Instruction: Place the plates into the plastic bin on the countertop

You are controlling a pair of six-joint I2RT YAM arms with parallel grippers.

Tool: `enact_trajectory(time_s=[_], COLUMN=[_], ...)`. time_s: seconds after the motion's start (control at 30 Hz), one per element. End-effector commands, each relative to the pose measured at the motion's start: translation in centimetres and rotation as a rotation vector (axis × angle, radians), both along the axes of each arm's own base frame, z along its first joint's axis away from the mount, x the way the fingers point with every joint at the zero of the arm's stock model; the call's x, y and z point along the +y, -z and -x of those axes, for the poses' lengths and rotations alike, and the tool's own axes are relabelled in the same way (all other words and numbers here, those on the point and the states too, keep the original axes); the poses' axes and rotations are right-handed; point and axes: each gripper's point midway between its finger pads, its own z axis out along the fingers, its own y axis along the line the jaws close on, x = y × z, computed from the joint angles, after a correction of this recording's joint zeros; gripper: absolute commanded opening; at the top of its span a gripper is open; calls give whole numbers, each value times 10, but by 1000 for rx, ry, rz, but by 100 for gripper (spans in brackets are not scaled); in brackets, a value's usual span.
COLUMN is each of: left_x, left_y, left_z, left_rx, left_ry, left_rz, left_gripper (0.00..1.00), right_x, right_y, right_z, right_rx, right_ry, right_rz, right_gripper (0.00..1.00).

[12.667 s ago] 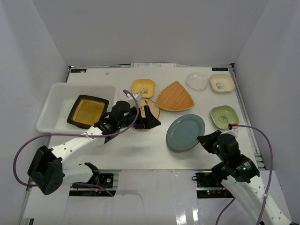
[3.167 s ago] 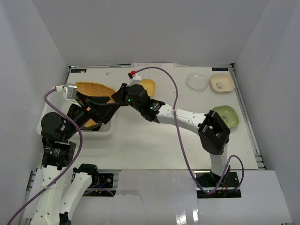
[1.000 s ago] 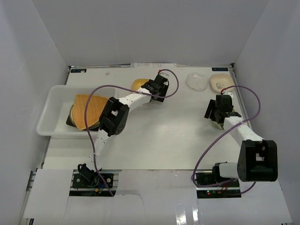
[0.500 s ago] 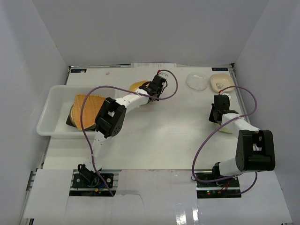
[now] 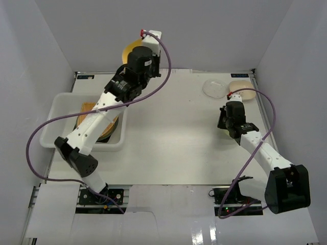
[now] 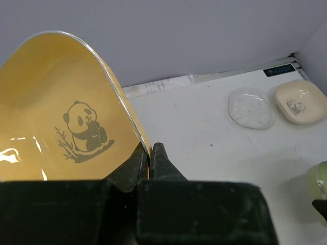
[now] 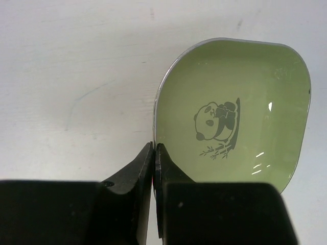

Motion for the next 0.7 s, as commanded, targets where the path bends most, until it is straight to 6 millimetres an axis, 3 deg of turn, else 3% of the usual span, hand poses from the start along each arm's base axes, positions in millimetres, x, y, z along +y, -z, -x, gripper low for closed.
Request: enact_trajectory(time_s=[0.0, 0.03, 0.07, 0.1, 0.13, 0.17, 0.2, 0.23, 0.3, 0.33, 0.5, 0.53, 0.57, 0.67], left_x=[60, 69, 91, 101, 110, 138, 153, 178, 194, 205, 219, 224, 227, 226], left_y=[2, 11, 7, 44, 53, 52, 65, 98, 115, 138, 182, 186, 197, 200], left_z=[27, 32, 43, 49, 54, 60, 63, 65, 75, 78, 84, 81, 83, 78], left_rx=[58, 84, 91, 166, 179, 177, 201, 262, 295, 336, 413, 406, 419, 419], left_ry=[-151, -171, -192, -212, -225, -272, -306, -373, -386, -411, -443, -463, -473, -445], left_rz=[-125, -133, -101, -105, -83, -42, -32, -35, -5, -14, -60, -54, -60, -9], left_gripper=[0, 0, 0, 0, 0, 0, 0, 0, 0, 0, 0, 0, 2, 23], right_x=[28, 45, 52, 61, 80, 91, 99, 120, 137, 157, 216, 224, 231, 254], right_y=[-39, -48, -53, -59, -66, -69, -73, -79, -84, -87, -96, -90, -97, -95], right_z=[-5, -3, -1, 1, 5, 8, 11, 19, 26, 37, 63, 64, 65, 78], right_rx=[-87, -105, -116, -129, -143, -147, -156, -169, -184, -192, -214, -202, -218, -222], right_ry=[-71, -116, -130, -154, -201, -228, -249, -305, -340, -395, -517, -527, -528, -577], right_rz=[-22, -26, -26, -31, -47, -53, -55, -64, -62, -67, -49, -32, -27, 0], right_gripper=[8, 8, 8, 8, 8, 8, 8, 8, 8, 8, 8, 8, 8, 8])
